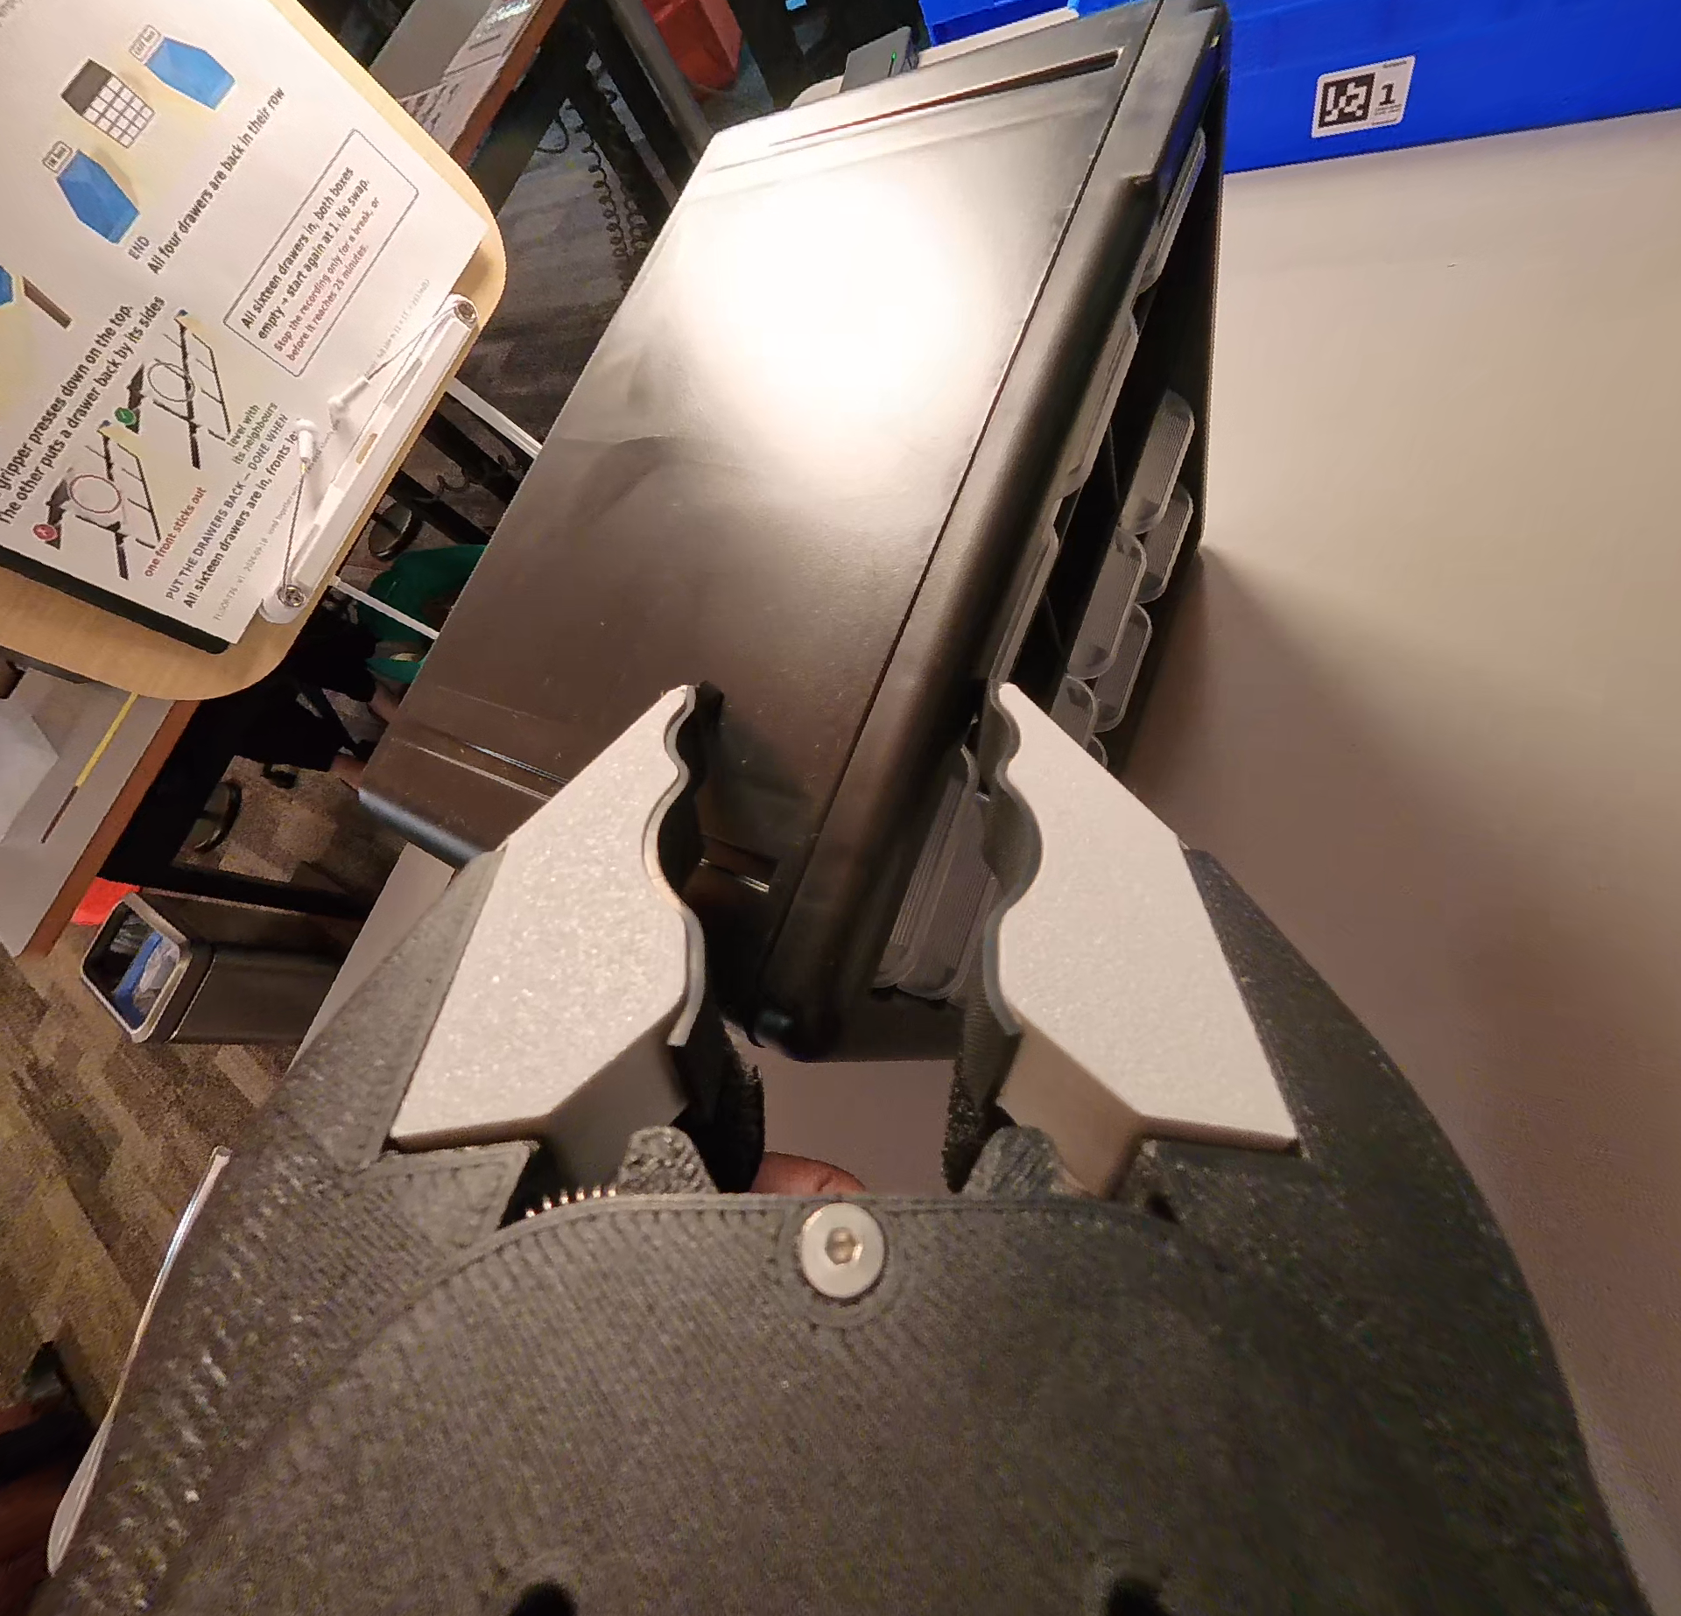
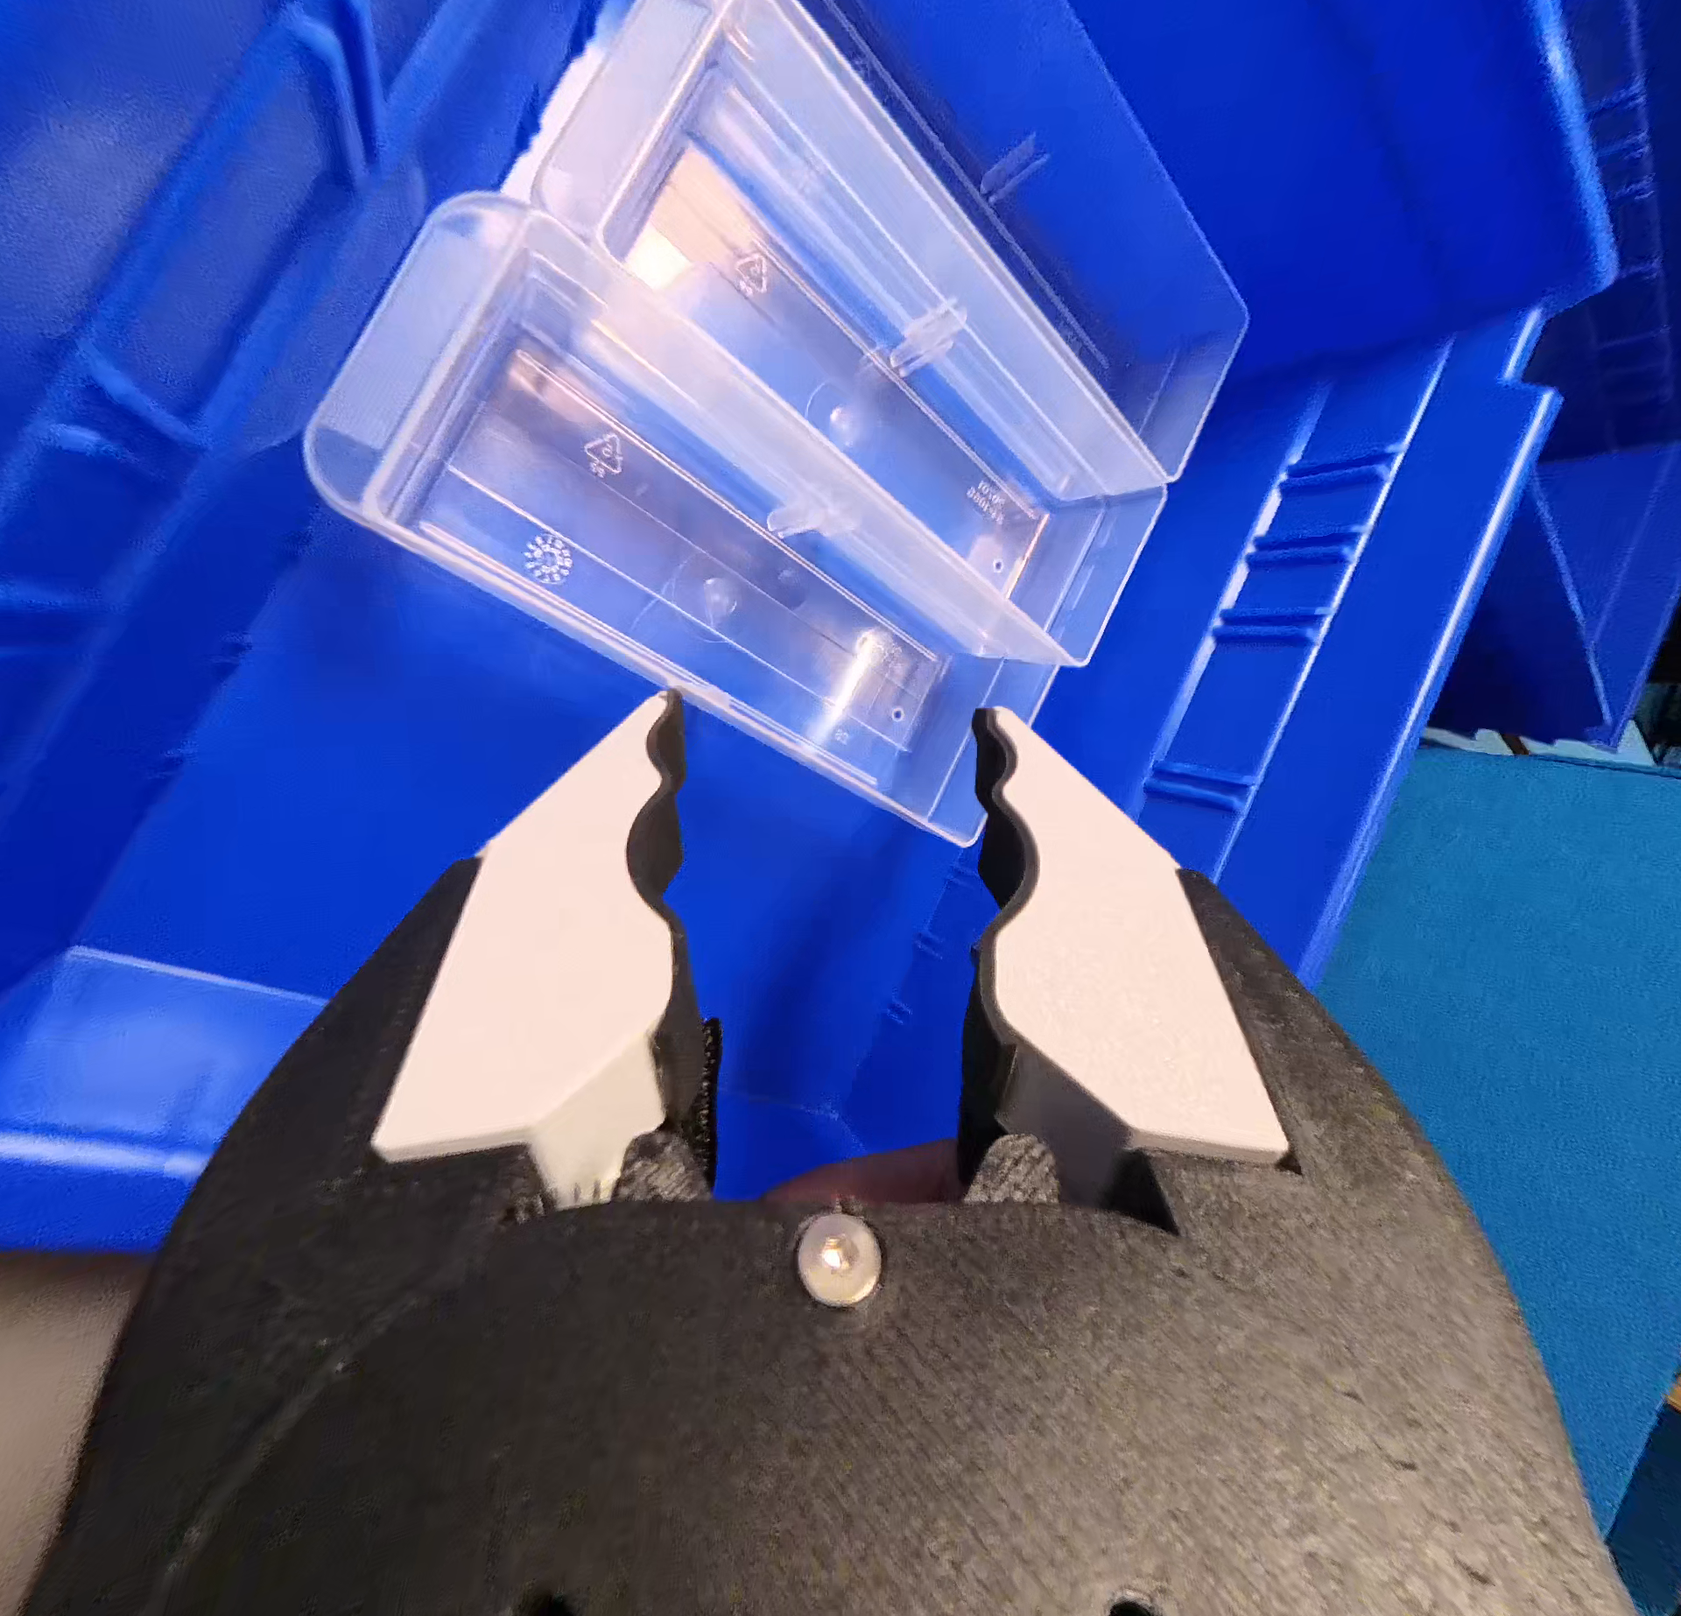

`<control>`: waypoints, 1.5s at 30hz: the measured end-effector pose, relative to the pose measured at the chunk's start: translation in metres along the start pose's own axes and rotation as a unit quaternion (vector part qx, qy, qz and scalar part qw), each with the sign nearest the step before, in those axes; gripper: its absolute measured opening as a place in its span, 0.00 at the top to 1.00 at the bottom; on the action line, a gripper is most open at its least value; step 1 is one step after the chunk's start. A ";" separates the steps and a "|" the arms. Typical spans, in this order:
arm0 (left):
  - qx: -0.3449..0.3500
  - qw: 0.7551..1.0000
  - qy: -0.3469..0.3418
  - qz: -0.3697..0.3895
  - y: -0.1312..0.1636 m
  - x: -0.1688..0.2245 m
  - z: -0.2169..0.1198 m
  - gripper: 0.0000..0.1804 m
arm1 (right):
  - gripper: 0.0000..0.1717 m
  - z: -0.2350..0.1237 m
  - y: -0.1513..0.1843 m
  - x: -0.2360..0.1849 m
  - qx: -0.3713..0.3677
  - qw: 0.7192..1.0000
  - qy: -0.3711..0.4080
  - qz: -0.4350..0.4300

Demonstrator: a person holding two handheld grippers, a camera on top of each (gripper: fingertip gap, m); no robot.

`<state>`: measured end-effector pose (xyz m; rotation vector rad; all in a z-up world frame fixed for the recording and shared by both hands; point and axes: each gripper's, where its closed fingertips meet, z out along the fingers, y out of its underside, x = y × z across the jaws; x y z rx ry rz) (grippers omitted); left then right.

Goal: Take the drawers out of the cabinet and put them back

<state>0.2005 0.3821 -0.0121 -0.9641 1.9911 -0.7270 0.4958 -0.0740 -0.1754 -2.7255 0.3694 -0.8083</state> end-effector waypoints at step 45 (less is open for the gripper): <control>0.016 0.999 0.025 -0.017 -0.001 0.000 -0.003 0.66 | 0.94 -0.197 -0.397 -0.367 0.551 0.665 0.321 -0.388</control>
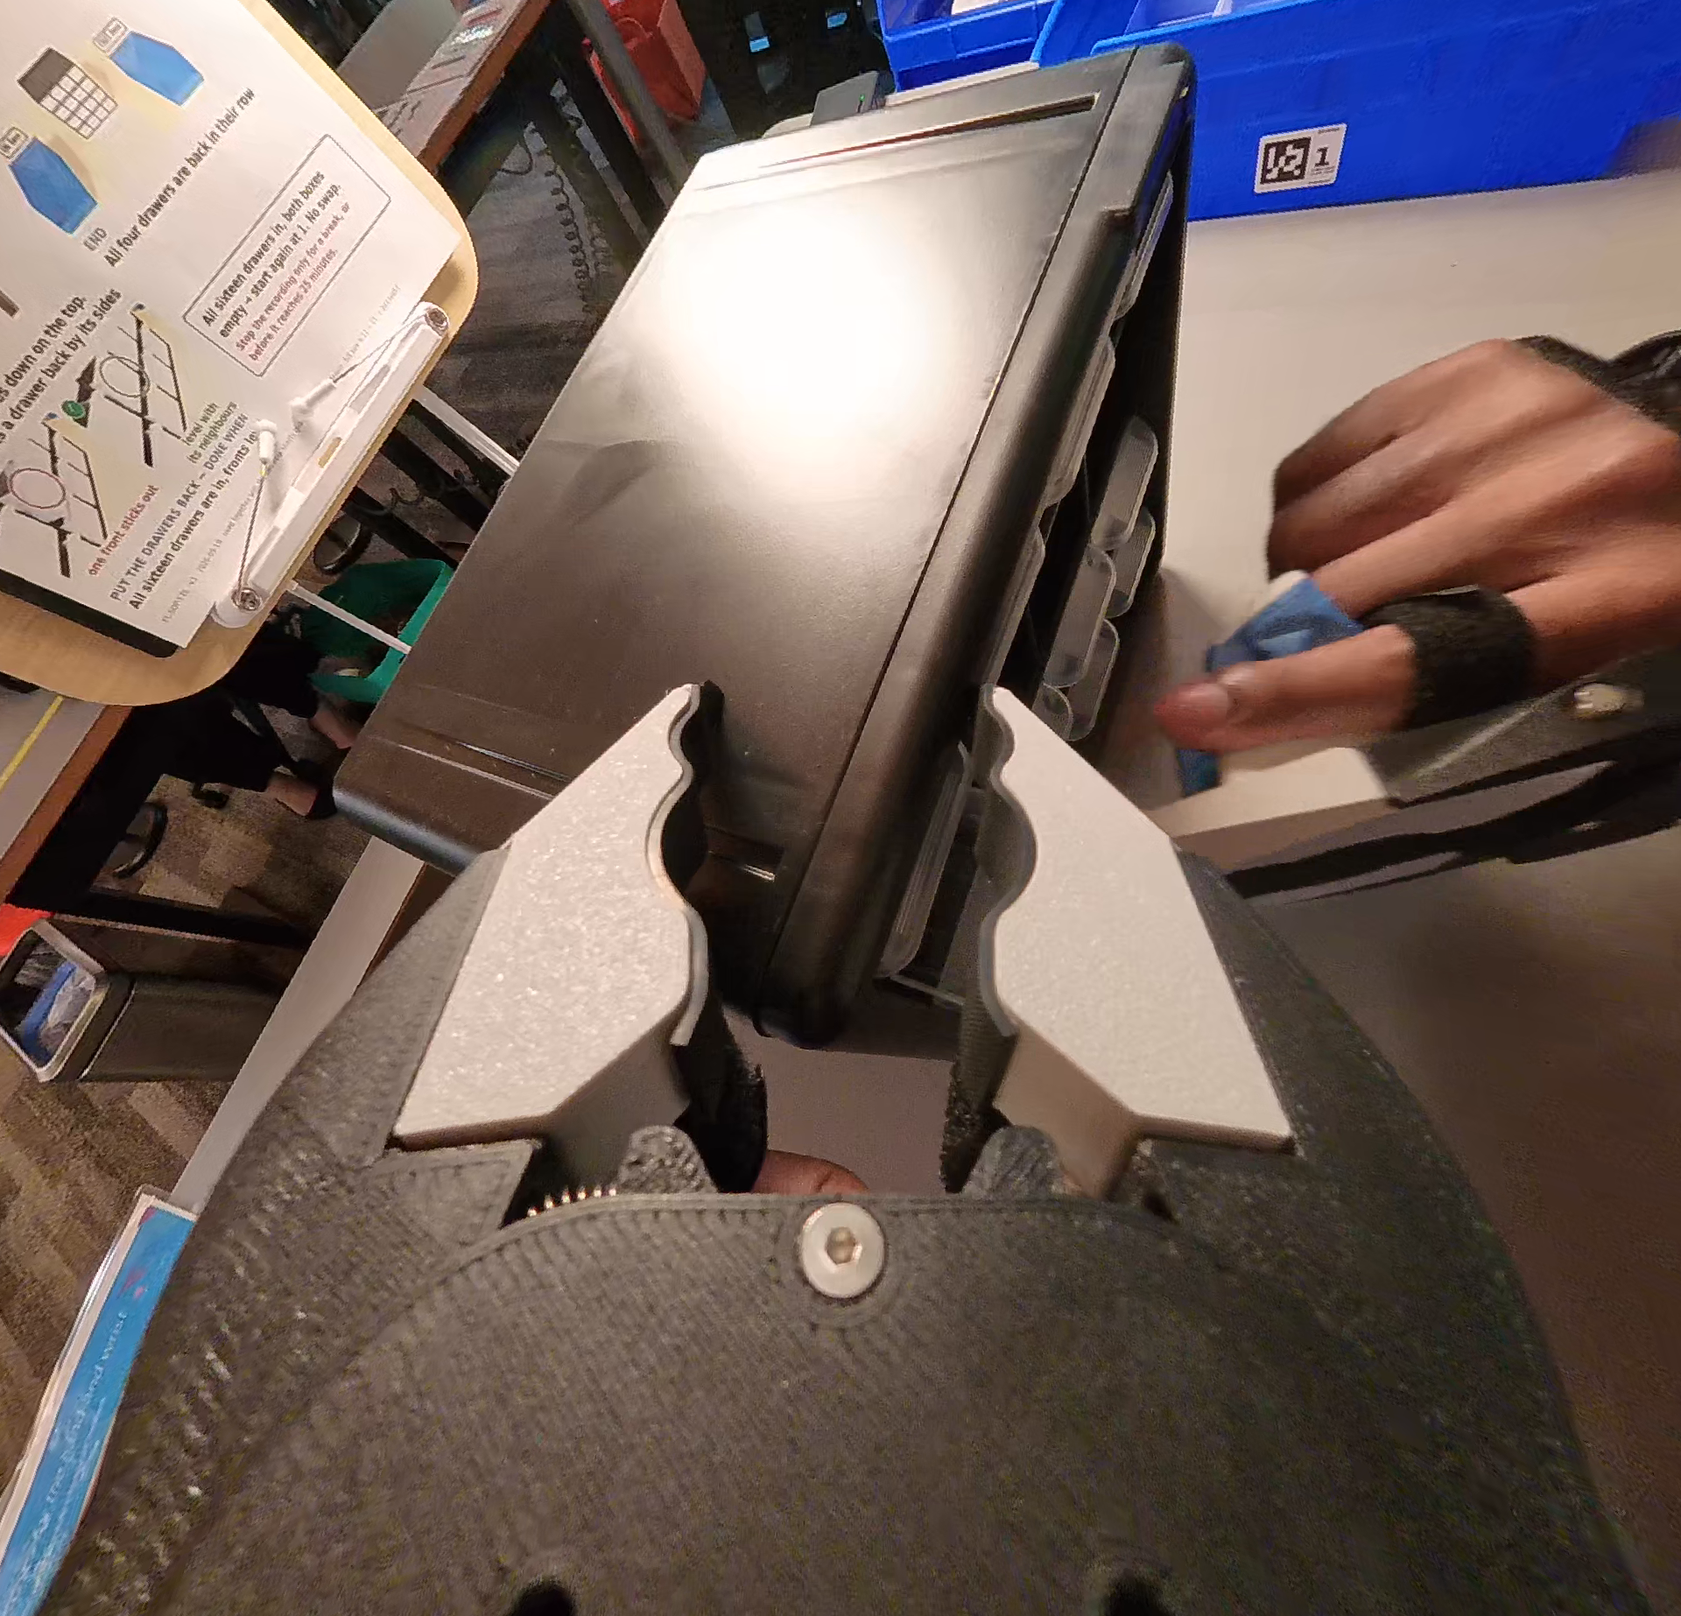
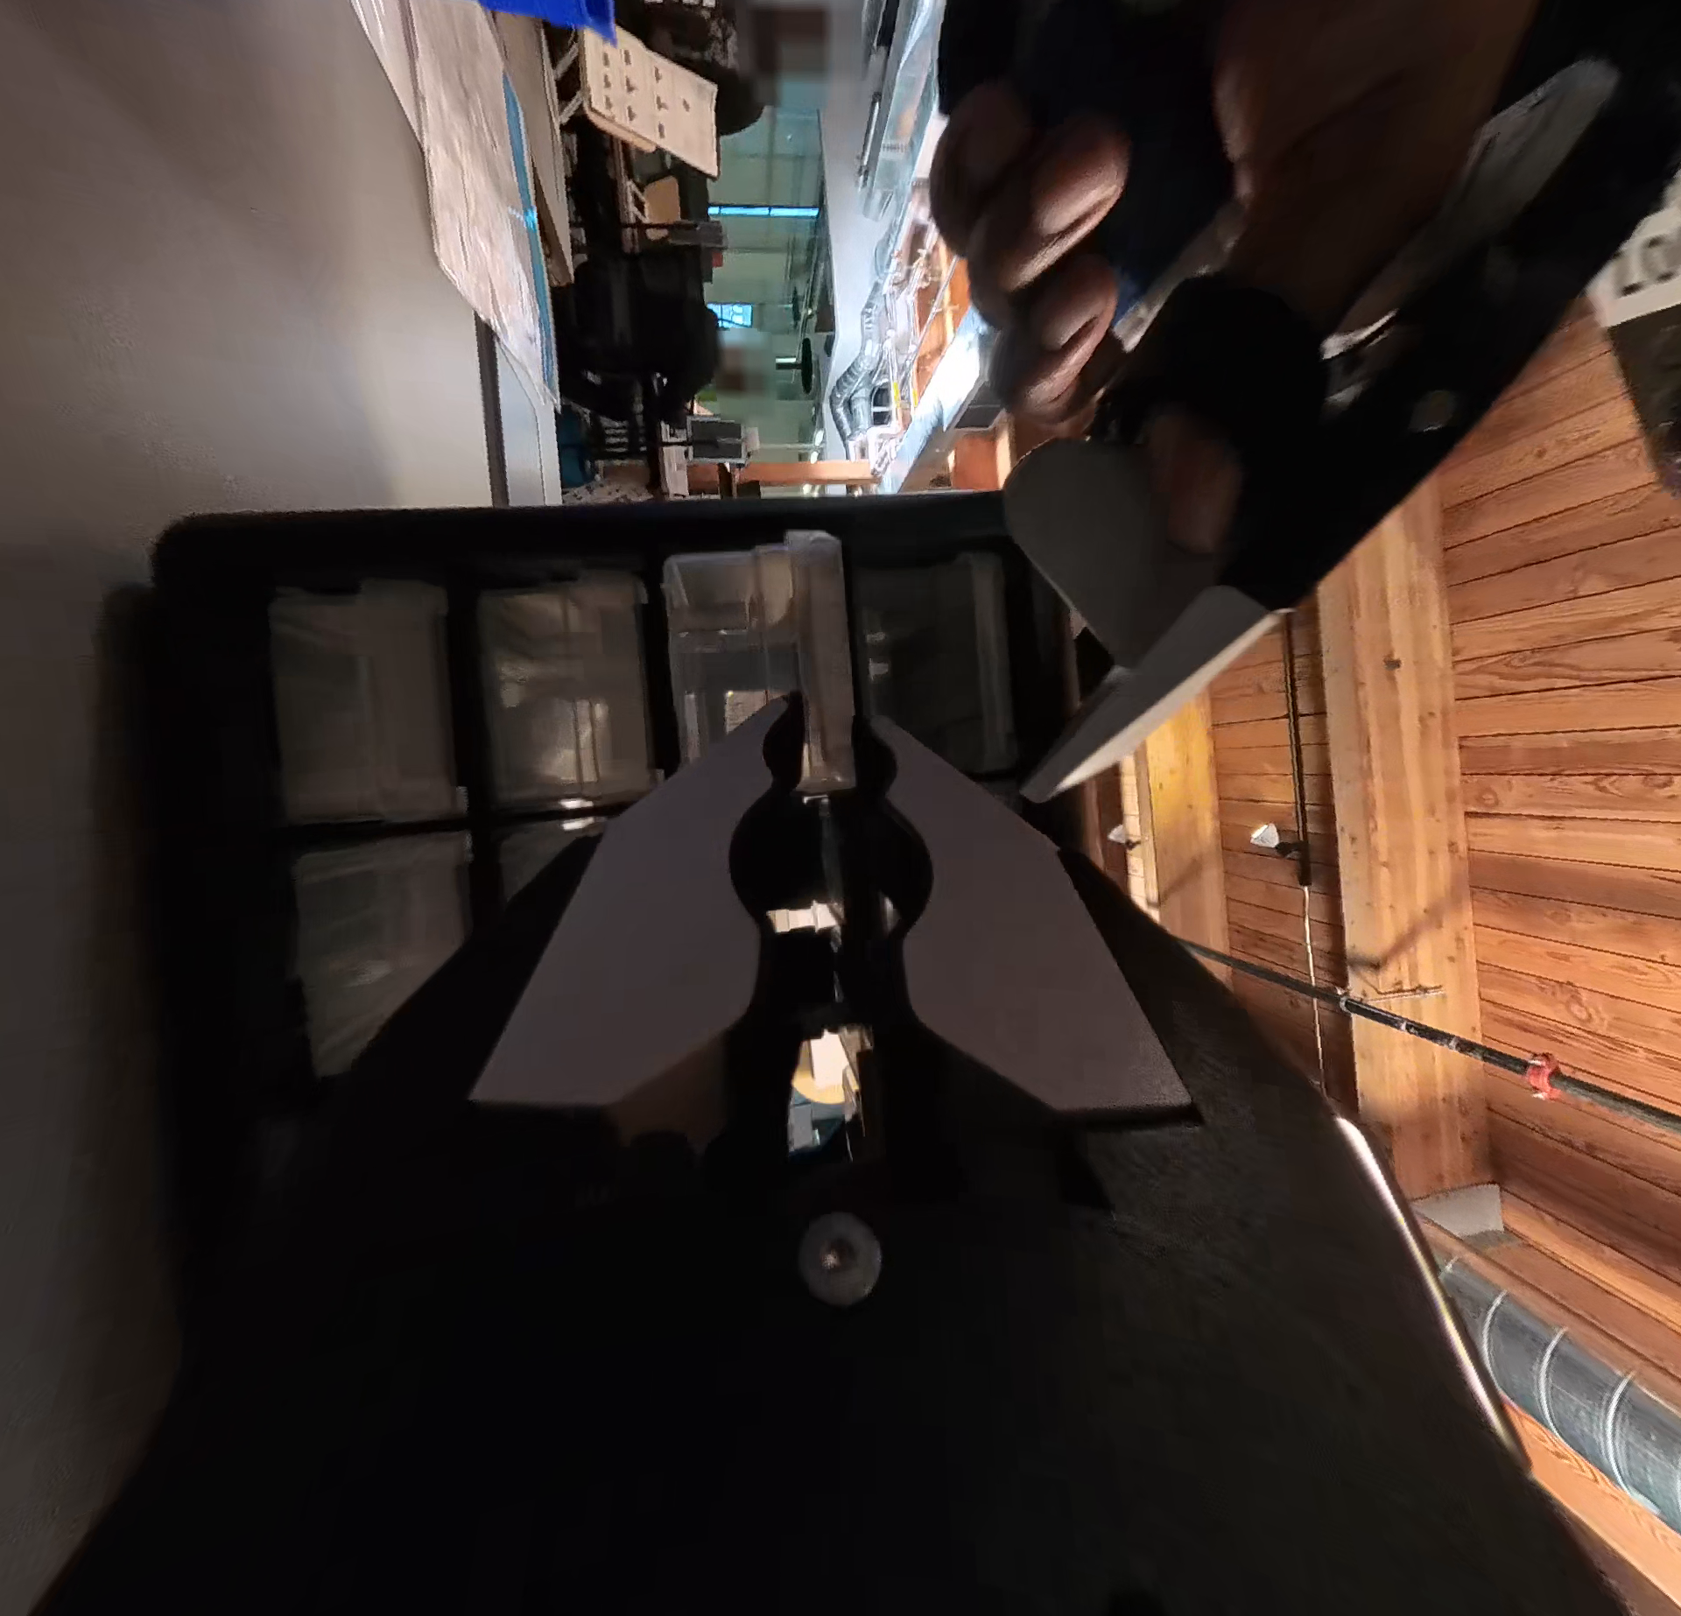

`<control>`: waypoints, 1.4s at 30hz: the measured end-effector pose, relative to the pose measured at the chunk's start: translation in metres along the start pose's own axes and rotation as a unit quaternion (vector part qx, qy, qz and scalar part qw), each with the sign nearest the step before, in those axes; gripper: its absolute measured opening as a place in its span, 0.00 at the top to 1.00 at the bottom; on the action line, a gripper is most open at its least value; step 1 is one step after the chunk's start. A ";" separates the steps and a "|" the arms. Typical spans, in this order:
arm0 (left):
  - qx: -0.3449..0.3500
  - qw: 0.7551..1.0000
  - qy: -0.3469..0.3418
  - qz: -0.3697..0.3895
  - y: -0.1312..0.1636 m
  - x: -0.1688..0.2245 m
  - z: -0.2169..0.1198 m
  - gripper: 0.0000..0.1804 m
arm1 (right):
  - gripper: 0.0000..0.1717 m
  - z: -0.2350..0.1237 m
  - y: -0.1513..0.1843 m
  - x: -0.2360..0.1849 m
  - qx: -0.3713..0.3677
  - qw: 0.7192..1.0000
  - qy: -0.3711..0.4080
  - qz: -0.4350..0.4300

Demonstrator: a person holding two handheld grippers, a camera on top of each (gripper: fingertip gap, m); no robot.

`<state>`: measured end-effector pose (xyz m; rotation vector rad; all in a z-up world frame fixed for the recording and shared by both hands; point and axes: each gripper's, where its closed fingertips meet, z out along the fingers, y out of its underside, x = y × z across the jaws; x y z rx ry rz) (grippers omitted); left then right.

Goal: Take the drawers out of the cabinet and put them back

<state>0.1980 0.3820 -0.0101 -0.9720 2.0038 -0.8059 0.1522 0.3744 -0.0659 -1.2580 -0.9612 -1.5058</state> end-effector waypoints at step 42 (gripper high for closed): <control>-0.003 1.000 -0.003 0.001 0.000 0.000 0.000 0.66 | 0.92 -0.013 -0.018 0.003 0.008 0.995 -0.102 0.006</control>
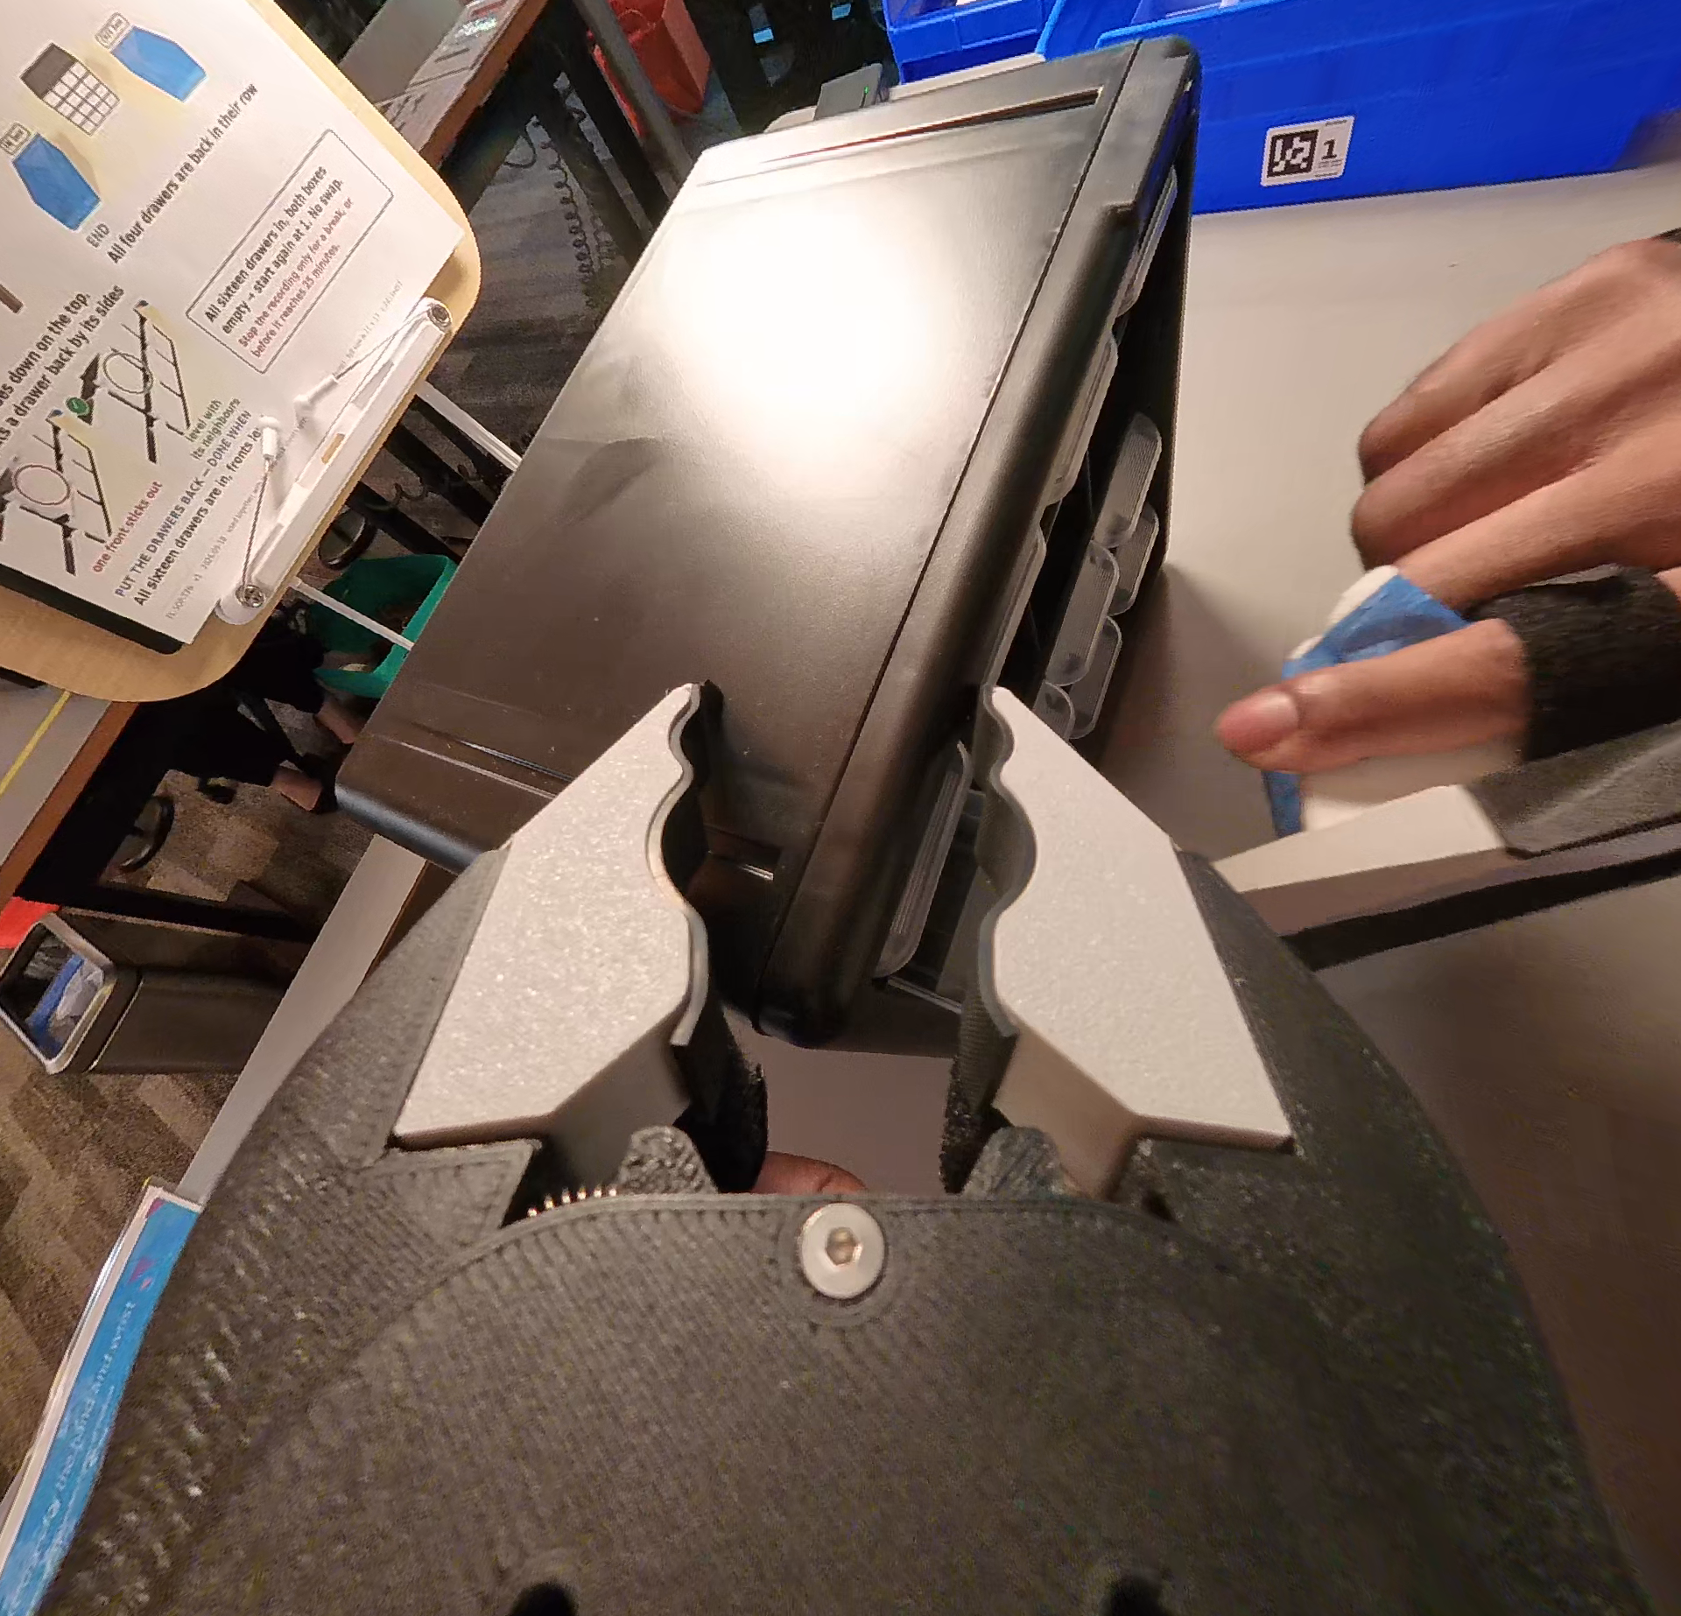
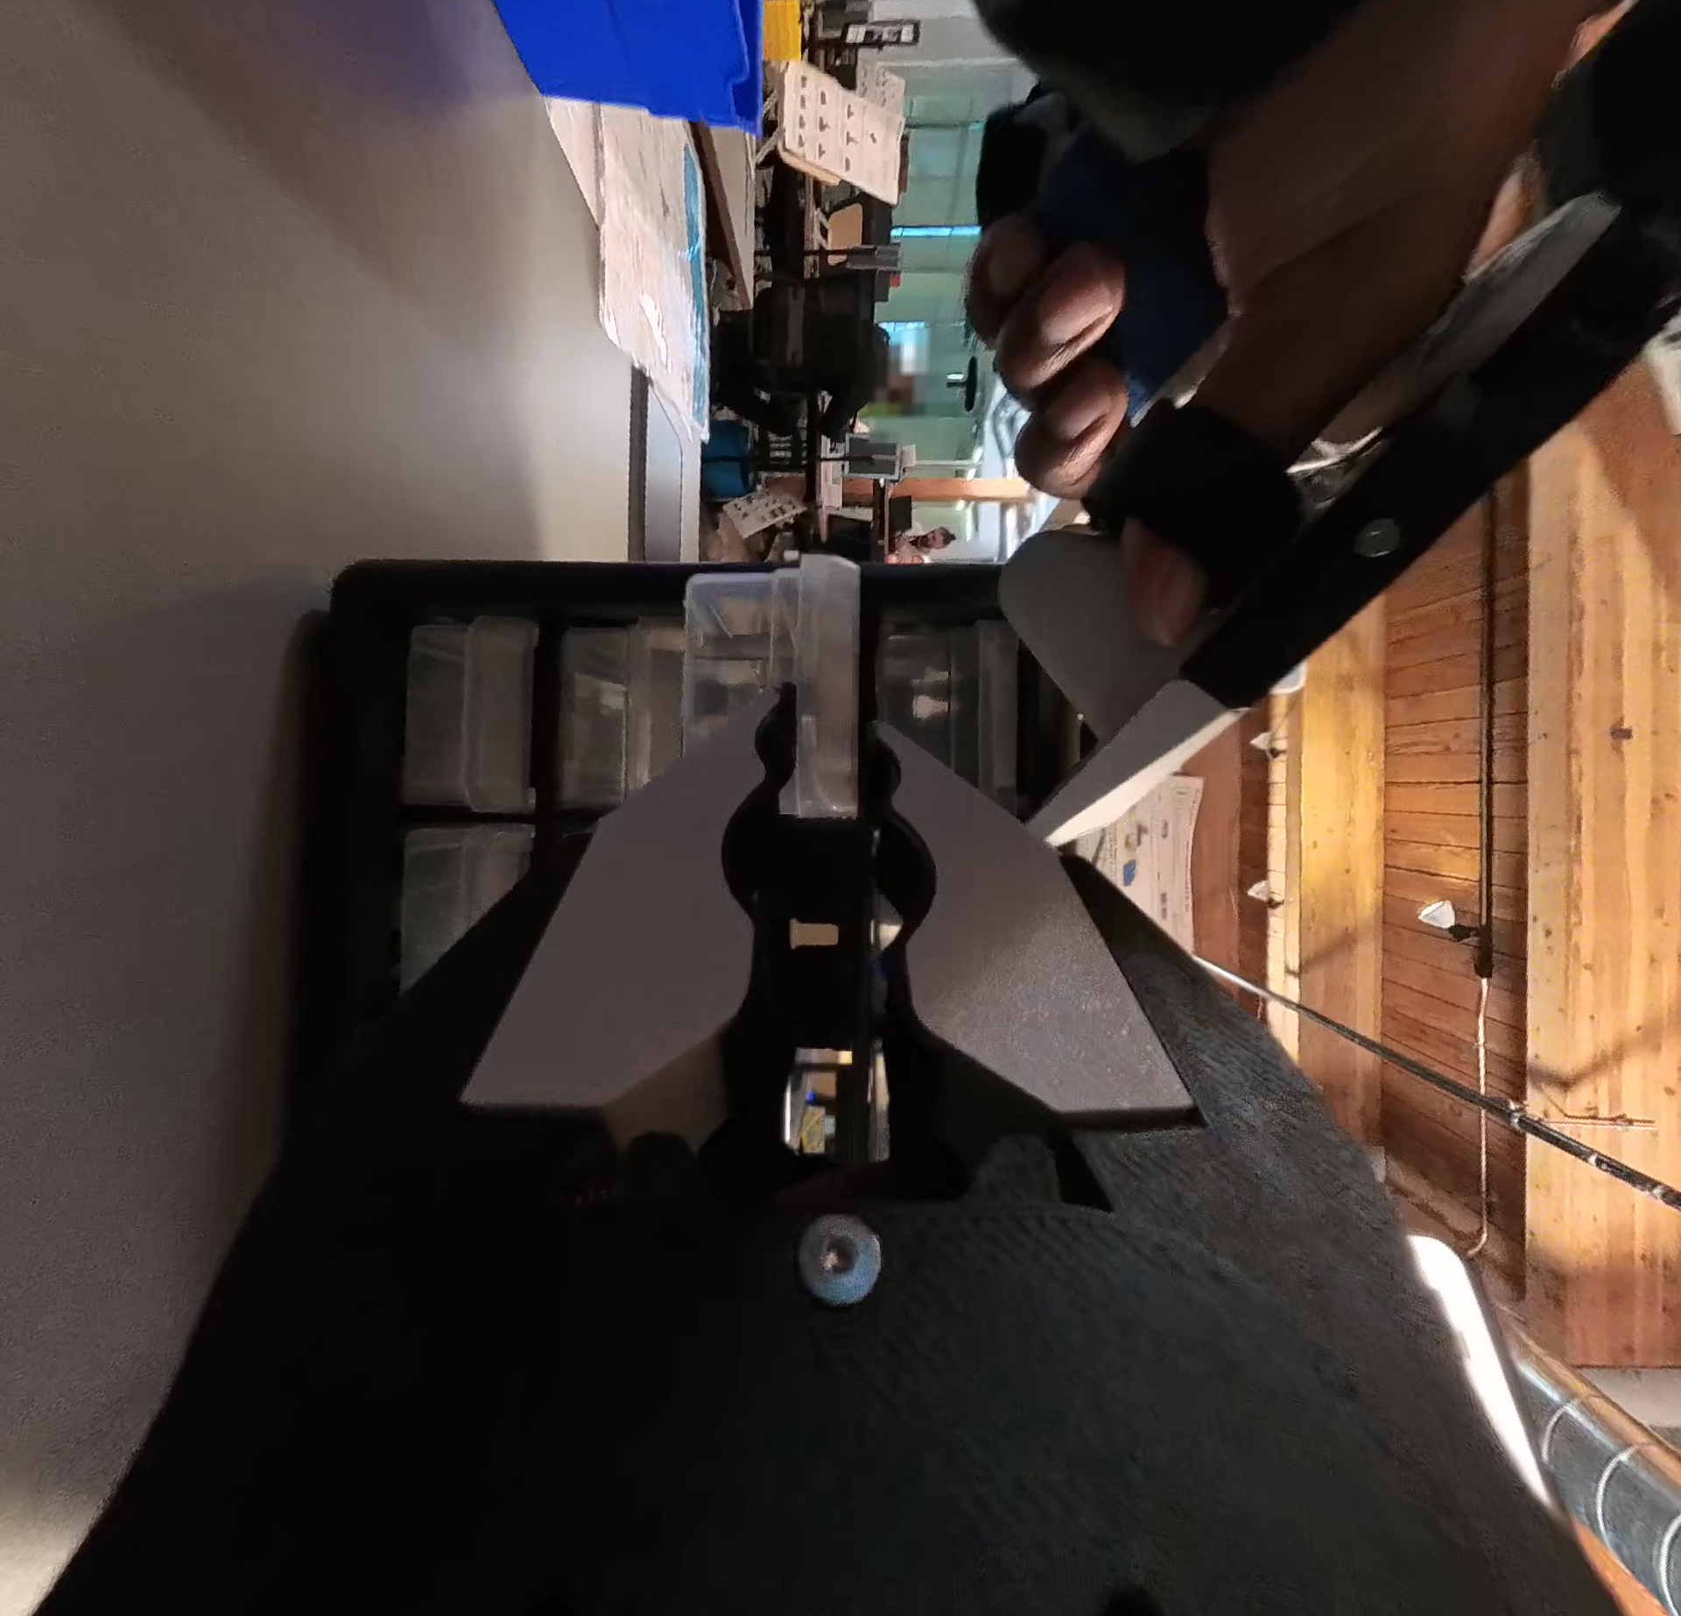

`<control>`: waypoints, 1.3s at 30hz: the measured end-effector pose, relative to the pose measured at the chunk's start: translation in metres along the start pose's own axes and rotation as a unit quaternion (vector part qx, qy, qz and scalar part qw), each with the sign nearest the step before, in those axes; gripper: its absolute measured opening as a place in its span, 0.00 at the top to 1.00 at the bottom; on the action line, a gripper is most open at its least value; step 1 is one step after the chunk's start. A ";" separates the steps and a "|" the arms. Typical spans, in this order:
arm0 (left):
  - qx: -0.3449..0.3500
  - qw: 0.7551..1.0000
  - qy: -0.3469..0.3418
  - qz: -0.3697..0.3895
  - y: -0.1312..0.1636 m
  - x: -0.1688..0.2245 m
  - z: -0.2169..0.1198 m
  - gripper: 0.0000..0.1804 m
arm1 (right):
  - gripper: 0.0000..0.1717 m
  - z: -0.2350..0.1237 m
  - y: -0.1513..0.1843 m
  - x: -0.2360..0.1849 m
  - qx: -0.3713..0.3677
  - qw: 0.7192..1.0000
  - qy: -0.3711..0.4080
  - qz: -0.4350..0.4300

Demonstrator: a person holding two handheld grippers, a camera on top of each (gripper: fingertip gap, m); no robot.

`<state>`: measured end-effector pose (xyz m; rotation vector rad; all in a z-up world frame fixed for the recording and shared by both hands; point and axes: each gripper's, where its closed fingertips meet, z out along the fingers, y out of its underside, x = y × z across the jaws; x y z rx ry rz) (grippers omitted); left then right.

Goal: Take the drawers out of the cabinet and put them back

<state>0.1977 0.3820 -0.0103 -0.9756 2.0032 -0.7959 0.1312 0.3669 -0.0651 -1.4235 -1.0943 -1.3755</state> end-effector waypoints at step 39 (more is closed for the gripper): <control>-0.001 1.000 -0.004 0.000 0.000 0.000 0.000 0.66 | 0.99 -0.325 0.279 0.110 -0.370 0.926 0.069 0.033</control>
